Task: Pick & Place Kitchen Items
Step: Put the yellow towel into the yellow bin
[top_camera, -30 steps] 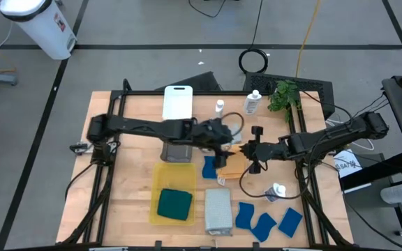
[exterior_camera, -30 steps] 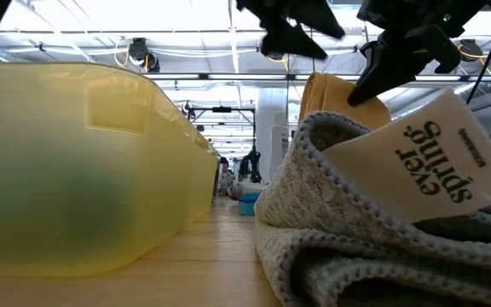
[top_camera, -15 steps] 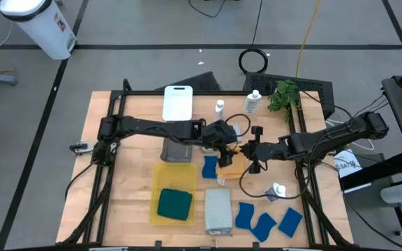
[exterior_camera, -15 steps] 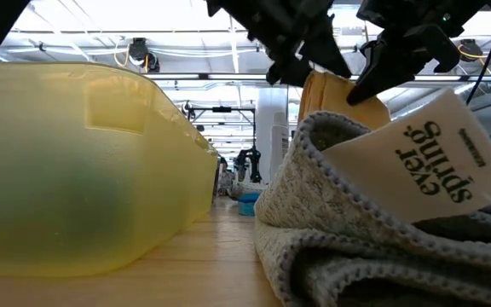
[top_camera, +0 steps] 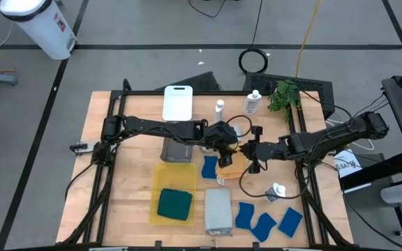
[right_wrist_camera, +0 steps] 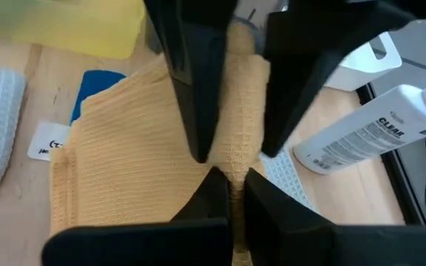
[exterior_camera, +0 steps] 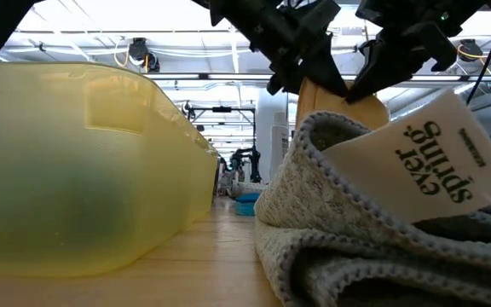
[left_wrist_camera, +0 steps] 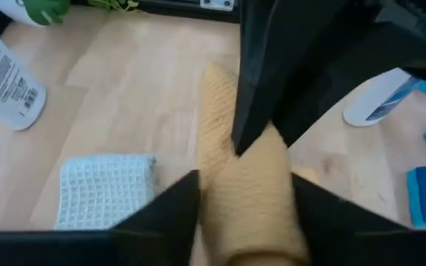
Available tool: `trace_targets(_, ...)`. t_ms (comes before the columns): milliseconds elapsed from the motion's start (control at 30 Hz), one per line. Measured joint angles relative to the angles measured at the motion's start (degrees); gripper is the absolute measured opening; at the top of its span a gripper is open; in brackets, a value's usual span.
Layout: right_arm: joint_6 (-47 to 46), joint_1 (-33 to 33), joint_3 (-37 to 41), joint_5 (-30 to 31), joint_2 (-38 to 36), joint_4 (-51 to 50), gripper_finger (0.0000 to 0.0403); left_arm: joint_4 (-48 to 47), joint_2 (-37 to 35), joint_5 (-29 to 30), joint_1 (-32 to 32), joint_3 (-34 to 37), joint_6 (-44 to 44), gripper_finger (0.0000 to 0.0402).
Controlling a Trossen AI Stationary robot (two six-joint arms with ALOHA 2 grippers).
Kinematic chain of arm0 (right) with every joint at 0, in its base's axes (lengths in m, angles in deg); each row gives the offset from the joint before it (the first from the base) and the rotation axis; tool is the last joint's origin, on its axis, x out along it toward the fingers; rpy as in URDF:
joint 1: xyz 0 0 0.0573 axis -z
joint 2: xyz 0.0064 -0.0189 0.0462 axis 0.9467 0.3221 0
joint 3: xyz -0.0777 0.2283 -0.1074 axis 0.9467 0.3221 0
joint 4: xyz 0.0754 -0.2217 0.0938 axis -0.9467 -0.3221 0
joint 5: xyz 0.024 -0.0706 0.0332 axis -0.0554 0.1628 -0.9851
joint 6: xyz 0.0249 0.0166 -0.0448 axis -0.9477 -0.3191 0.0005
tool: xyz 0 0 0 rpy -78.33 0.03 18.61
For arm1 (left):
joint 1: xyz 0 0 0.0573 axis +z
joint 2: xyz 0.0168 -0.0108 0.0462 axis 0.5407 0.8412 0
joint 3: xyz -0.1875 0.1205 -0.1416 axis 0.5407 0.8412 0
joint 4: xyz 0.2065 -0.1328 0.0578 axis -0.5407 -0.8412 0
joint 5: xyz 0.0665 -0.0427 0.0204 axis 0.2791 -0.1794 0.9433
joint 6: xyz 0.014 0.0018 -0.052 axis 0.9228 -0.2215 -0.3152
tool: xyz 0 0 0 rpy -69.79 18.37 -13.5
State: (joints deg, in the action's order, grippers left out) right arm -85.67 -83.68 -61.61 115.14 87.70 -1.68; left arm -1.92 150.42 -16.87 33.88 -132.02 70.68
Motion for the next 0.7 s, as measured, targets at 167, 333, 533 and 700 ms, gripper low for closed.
trace_targets(167, 0.0, 0.0, 0.1, 0.1, 0.0, 1.4, 0.0013, -0.7, -0.6, -0.6, -0.1, 0.0, 2.6, 0.0025)
trace_targets(333, 0.0, 0.0, -0.1, 0.2, -2.3, 1.7, 0.0028, -4.4, -5.1, -1.3, -0.4, 0.1, 5.0, 0.0033)
trace_targets(533, -0.8, -0.1, -0.1, -0.1, -9.7, 0.2, 0.0038, -11.2, -13.3, -0.1, -2.7, 0.1, 7.9, 0.002)
trace_targets(700, -5.6, 0.0, 0.5, 0.1, -15.3, -3.6, 0.0035, -17.1, -20.1, 4.4, -6.4, 0.0, 7.5, 0.002)
